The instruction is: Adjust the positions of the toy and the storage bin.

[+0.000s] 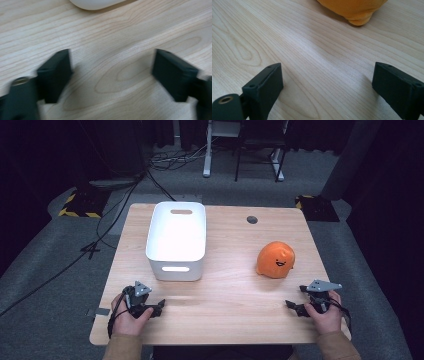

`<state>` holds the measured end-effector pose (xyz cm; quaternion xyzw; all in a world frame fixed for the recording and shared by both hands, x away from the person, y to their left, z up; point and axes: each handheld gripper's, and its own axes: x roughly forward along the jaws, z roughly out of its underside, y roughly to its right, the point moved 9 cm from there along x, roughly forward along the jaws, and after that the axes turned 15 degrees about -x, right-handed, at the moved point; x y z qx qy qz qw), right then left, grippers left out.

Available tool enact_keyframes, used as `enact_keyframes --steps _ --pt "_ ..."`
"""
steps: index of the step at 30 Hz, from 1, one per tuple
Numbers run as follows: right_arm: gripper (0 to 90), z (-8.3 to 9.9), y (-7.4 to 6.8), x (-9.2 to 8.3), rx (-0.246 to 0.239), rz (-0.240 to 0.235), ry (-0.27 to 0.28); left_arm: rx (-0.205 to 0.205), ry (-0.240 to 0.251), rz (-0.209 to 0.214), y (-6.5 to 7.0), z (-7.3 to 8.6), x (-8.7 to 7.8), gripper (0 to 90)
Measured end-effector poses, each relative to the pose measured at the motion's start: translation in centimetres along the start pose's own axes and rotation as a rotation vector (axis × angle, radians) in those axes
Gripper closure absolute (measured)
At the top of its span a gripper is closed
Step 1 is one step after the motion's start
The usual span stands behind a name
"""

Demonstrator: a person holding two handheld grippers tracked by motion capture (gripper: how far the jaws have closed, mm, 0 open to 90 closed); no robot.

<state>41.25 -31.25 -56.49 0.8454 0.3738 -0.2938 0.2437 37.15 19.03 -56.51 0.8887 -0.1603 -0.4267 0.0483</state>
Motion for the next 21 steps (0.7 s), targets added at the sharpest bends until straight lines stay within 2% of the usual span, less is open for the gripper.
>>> enact_keyframes --steps 1,2,6,7,13,17,21 --pt "10.1 0.0 0.0 0.0 0.0 0.0 0.0 0.0 0.0 0.0 0.0 0.0 0.0 20.3" --pt "10.1 0.0 0.0 0.0 0.0 0.0 0.0 -0.018 -0.001 0.009 0.0 -0.1 -0.4 15.6" --pt "10.1 0.0 0.1 0.0 -0.005 -0.002 -0.003 -0.033 0.02 0.022 0.1 -0.7 -1.3 18.1" --pt "10.1 0.0 0.1 0.1 -0.003 -0.002 -0.002 -0.042 0.028 0.044 0.4 -1.0 -2.1 18.1" --pt "10.1 0.0 0.1 0.0 -0.005 -0.002 -0.003 -0.025 0.047 0.059 1.0 -2.1 -3.7 18.1" --pt "10.1 0.0 0.0 0.0 -0.005 -0.002 -0.003 -0.04 0.08 0.08 1.2 -3.0 -4.7 19.1" --pt "10.1 0.0 0.0 0.0 -0.005 -0.002 -0.003 -0.031 0.095 0.085 1.5 -3.7 -5.8 20.8"
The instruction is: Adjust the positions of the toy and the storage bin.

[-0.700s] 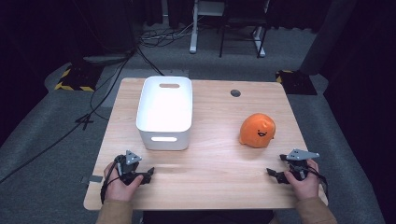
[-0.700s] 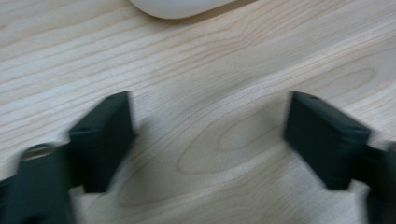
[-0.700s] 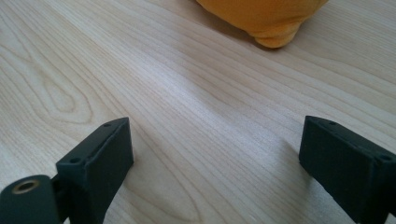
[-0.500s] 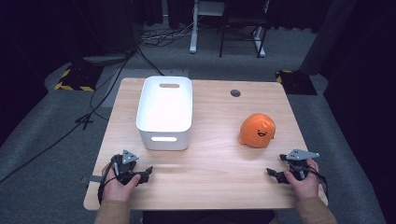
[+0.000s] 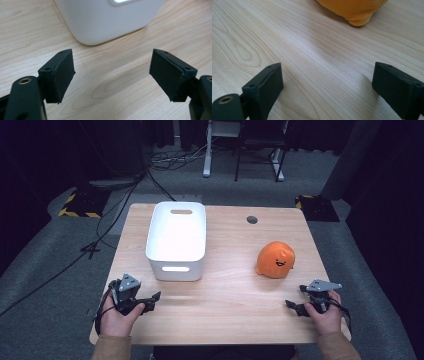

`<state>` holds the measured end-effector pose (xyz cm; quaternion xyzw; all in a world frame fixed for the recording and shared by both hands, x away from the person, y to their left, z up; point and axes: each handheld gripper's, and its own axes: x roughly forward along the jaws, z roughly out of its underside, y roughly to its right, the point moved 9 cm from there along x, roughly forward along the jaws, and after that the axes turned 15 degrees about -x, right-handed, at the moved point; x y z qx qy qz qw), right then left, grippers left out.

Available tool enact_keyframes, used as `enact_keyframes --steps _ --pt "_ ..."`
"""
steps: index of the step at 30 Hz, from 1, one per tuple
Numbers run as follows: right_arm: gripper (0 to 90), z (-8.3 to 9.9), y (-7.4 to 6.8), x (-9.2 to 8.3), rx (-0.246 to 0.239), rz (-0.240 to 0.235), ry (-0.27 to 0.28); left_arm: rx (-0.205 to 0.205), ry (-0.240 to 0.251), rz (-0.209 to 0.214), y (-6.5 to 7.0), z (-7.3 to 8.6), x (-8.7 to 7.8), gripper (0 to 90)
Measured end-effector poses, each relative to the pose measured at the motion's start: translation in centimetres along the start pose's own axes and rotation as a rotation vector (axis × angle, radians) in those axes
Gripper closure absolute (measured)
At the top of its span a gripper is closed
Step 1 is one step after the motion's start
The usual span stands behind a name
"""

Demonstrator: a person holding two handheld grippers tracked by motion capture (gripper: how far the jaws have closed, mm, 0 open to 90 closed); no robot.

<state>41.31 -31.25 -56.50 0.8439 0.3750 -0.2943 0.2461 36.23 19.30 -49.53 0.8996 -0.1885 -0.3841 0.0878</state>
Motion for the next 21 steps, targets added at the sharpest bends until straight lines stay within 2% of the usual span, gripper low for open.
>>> enact_keyframes --steps 10,18,21 --pt "10.2 0.0 0.0 0.0 0.0 0.0 0.0 0.02 0.028 -0.001 0.5 -1.4 -2.5 22.5" --pt "10.1 0.0 0.0 0.0 0.0 0.0 0.0 0.029 0.064 0.007 1.0 -3.4 -3.1 24.6" --pt "10.1 0.0 0.0 0.0 0.001 0.0 0.0 0.044 0.058 0.003 1.2 -4.5 -3.1 24.6"
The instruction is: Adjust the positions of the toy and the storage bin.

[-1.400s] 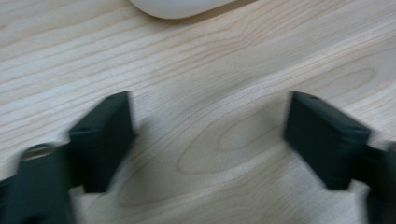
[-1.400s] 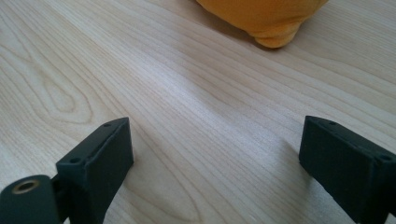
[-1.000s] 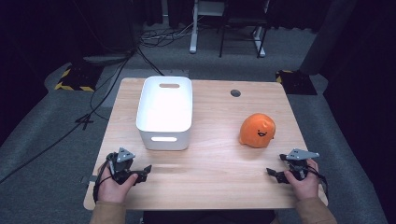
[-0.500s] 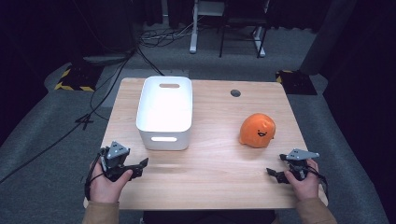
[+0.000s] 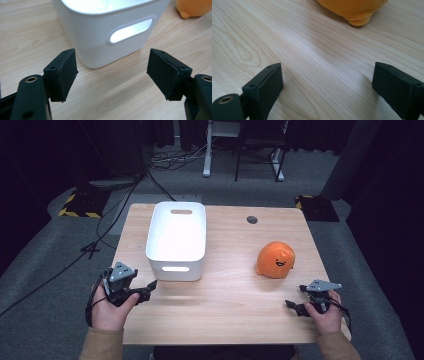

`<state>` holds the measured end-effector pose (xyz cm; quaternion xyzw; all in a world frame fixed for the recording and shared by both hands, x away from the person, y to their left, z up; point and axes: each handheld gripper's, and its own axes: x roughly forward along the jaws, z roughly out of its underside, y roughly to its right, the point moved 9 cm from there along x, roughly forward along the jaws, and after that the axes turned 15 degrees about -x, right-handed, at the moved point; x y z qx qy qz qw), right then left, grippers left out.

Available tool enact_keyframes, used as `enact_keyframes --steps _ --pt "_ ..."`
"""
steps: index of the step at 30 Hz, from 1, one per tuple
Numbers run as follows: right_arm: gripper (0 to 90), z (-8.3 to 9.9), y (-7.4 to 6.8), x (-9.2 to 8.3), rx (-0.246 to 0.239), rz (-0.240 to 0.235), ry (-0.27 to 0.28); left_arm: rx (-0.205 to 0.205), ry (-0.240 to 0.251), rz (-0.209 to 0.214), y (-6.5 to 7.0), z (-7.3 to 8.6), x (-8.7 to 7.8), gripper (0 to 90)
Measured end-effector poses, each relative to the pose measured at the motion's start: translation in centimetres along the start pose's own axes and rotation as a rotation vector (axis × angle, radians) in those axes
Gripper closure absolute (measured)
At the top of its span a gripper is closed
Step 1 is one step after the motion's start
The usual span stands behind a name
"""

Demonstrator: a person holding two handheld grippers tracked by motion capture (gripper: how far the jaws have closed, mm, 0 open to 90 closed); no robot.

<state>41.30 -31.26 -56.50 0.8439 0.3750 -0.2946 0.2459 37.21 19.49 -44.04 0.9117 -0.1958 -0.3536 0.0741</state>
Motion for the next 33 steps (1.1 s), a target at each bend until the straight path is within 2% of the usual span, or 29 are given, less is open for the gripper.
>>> enact_keyframes --steps 5,11,14,17,21,24,26,33 --pt "10.2 0.0 0.0 0.0 0.0 0.0 0.0 0.013 0.013 -0.013 -0.2 -1.6 0.1 24.3" --pt "10.1 0.0 0.0 0.0 0.0 0.0 0.0 -0.025 0.048 -0.007 -0.8 -3.8 0.4 24.3" --pt "10.1 0.0 0.0 0.0 0.0 -0.001 0.0 -0.04 0.063 0.005 -1.2 -4.6 1.1 25.4" --pt "10.1 0.0 0.0 0.0 0.0 0.0 0.0 -0.035 0.064 -0.014 -2.1 -5.4 2.3 26.1" --pt "10.1 0.0 0.0 0.0 0.0 0.0 0.0 -0.036 0.071 -0.015 -2.7 -6.0 3.5 26.5" --pt "10.1 0.0 0.0 0.0 0.0 0.0 0.0 -0.033 0.06 -0.041 -3.7 -6.1 5.1 26.7" --pt "10.1 0.0 0.0 0.0 0.0 -0.001 0.0 -0.054 0.063 -0.026 -3.9 -6.2 5.8 27.1" --pt "10.1 0.0 0.0 0.0 0.0 0.0 0.0 -0.042 0.06 0.002 -3.7 -6.3 7.4 27.7"
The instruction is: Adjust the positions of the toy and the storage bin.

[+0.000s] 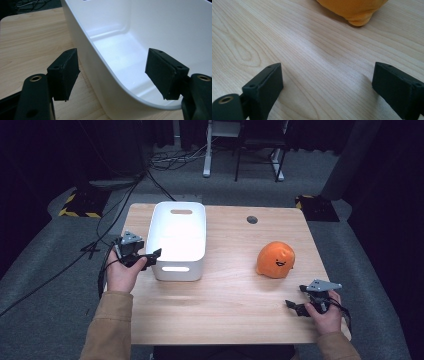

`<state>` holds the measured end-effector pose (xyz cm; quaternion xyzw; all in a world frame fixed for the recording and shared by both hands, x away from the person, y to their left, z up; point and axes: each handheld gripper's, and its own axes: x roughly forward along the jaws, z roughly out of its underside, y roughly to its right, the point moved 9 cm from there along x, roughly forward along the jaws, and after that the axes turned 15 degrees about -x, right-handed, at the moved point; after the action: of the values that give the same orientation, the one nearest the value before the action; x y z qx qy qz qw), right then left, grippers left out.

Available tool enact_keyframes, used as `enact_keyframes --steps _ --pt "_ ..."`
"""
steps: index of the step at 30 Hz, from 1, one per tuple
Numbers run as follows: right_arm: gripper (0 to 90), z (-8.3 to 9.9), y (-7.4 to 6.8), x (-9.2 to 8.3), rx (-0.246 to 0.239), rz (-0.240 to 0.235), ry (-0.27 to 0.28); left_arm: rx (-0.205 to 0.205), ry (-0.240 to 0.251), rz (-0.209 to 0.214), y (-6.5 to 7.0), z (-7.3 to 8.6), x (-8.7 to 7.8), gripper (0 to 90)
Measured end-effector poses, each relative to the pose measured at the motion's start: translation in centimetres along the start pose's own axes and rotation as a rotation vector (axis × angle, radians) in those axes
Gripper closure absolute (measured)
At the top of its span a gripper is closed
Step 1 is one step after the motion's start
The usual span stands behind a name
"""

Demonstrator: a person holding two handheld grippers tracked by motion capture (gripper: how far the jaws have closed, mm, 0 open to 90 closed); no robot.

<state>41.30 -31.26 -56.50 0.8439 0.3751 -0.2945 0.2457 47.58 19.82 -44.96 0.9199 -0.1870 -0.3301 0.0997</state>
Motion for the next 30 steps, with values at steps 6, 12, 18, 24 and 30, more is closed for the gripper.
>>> enact_keyframes --steps 6,12,18,24,30 --pt "10.1 0.0 0.0 0.0 0.0 0.0 0.0 0.014 -0.004 0.047 0.3 0.0 0.1 30.7" --pt "10.1 0.0 0.0 0.0 -0.001 0.0 0.0 0.044 -0.012 0.054 0.8 0.3 -0.4 33.4" --pt "10.1 0.0 0.0 0.0 -0.001 0.001 0.0 0.067 -0.009 0.067 1.7 0.8 -0.6 32.9" --pt "10.1 0.0 0.0 0.0 0.0 0.0 0.0 0.086 -0.004 0.095 3.6 1.8 -1.0 32.3" --pt "10.1 0.0 0.0 0.0 -0.001 0.001 0.0 0.12 -0.011 0.122 5.6 3.0 -1.5 31.9"
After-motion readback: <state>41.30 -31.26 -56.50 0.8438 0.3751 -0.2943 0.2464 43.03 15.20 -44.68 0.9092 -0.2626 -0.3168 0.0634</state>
